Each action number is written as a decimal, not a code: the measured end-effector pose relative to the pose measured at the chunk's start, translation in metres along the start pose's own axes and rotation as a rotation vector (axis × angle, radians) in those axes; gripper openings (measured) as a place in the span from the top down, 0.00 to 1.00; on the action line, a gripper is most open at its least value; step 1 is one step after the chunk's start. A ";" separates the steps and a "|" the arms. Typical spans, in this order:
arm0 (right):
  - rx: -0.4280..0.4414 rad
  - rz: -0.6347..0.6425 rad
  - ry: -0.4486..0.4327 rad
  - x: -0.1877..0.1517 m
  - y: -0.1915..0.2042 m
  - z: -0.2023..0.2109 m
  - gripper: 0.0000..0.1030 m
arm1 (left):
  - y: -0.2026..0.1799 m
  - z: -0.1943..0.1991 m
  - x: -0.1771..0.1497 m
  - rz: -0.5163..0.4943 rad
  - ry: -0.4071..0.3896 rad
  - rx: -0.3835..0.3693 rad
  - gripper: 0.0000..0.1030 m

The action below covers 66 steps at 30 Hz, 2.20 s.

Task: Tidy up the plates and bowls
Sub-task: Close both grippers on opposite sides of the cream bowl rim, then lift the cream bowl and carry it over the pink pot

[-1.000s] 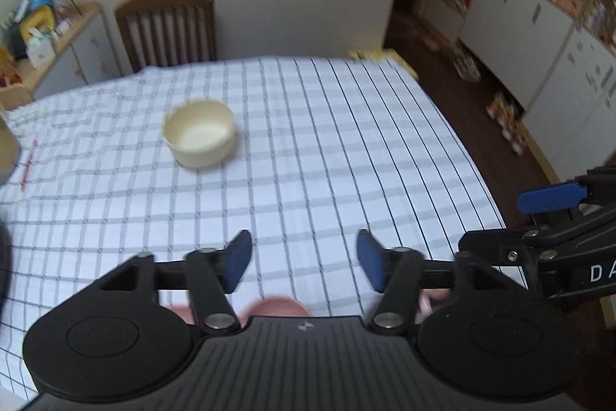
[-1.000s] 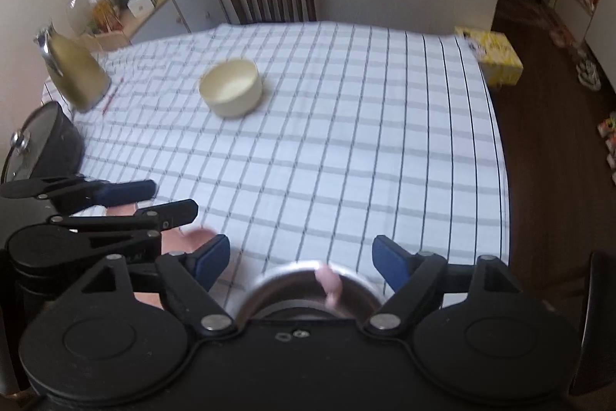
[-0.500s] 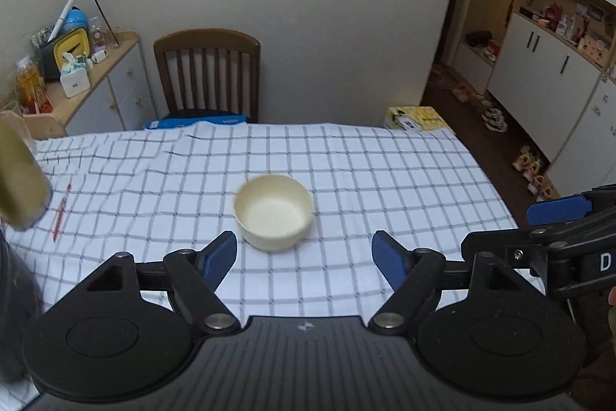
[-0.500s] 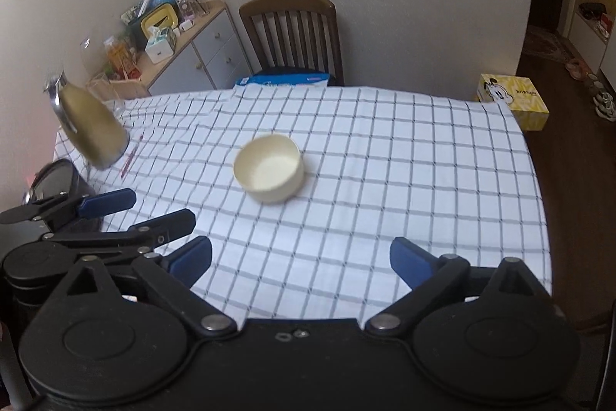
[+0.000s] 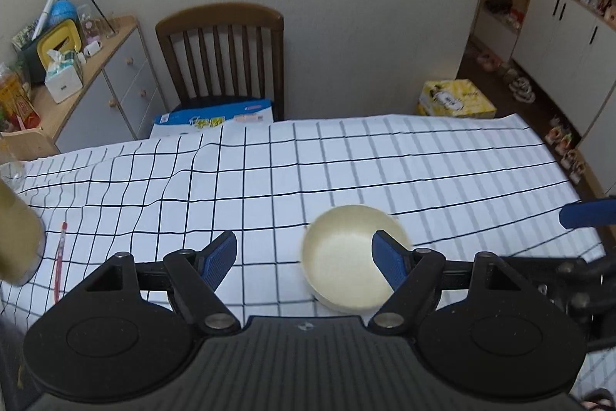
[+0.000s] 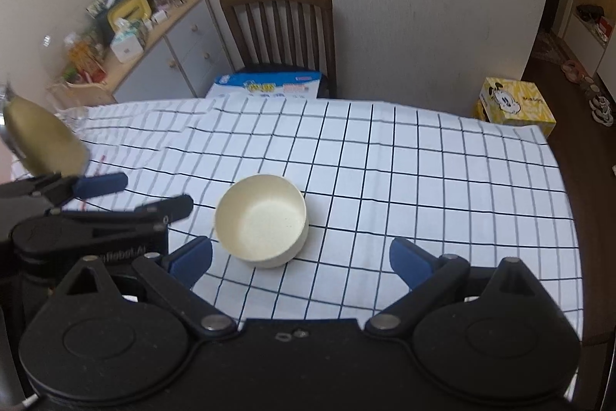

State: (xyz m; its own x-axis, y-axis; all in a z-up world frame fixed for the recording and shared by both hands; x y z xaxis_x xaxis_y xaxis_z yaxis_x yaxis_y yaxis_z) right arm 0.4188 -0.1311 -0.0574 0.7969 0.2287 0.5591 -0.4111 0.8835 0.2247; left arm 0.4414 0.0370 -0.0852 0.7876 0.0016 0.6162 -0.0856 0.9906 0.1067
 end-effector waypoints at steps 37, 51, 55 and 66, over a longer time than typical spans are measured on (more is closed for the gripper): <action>-0.072 -0.113 0.209 -0.013 -0.013 -0.148 0.67 | -0.003 -0.135 -0.037 0.053 0.258 -0.027 0.86; -0.090 -0.111 0.231 -0.016 -0.003 -0.134 0.89 | -0.014 -0.111 -0.047 0.054 0.297 -0.058 0.95; -0.093 -0.118 0.237 -0.023 -0.005 -0.121 0.90 | -0.020 -0.094 -0.051 0.036 0.289 -0.054 0.95; -0.105 -0.080 0.239 -0.042 0.004 -0.063 0.91 | -0.036 -0.027 -0.061 0.023 0.280 -0.049 0.95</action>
State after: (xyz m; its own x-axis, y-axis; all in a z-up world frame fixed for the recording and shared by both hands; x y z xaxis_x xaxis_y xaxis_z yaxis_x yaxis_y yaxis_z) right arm 0.4113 -0.1119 -0.1304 0.9121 0.2356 0.3355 -0.3044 0.9374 0.1692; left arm 0.4132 0.0052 -0.1477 0.9244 0.0548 0.3775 -0.0806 0.9953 0.0531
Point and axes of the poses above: each gripper's, at about its wrist camera, not at the fingertips, and z roughly against the way its jaws point, y to its left, x to its top, the point moved 6 cm from there along -z, roughly the way its jaws point, and after that the axes turned 6 degrees about x, right-handed, at the moved point
